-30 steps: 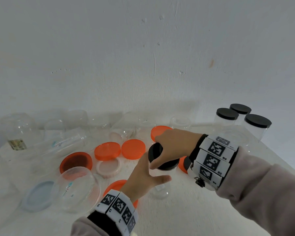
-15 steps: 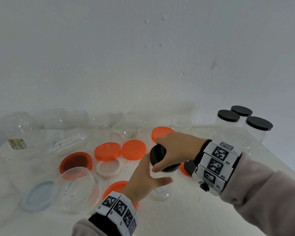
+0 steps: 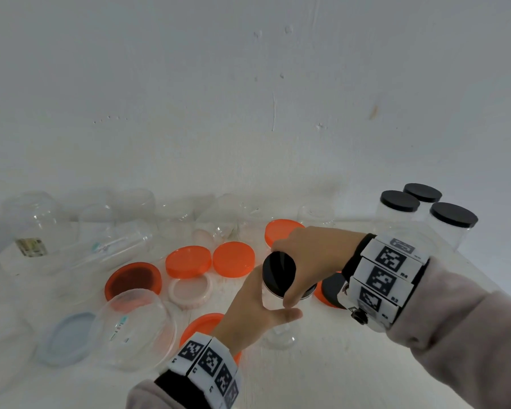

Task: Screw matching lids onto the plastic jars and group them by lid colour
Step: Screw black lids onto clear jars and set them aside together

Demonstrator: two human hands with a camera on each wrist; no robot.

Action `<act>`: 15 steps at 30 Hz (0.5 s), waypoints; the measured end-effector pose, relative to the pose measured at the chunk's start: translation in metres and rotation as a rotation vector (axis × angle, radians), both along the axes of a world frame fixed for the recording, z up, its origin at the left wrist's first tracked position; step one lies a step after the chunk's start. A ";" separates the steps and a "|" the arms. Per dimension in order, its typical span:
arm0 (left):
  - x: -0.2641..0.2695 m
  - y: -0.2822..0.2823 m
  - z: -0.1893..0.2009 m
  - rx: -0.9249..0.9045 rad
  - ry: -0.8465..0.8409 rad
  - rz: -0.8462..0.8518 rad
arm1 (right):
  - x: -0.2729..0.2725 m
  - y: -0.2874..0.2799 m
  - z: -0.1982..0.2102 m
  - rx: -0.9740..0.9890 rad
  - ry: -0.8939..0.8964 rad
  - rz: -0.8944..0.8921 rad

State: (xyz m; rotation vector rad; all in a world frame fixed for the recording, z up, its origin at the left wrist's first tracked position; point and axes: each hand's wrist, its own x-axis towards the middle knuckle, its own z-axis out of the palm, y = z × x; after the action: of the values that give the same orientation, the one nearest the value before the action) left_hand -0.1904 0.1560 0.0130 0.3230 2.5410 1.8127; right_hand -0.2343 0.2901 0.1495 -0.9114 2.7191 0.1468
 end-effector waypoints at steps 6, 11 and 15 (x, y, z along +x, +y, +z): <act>0.001 0.000 0.003 -0.006 0.010 -0.002 | 0.001 0.003 -0.006 -0.052 0.033 -0.019; 0.002 0.001 0.003 -0.008 0.004 -0.007 | 0.003 0.005 -0.008 -0.083 0.027 -0.026; 0.001 0.000 0.004 -0.001 -0.003 -0.013 | 0.004 0.006 -0.006 -0.097 -0.049 -0.037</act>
State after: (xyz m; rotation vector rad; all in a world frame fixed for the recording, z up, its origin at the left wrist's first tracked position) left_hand -0.1893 0.1556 0.0165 0.3362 2.5313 1.8062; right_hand -0.2301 0.2964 0.1430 -0.8780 2.7166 -0.0146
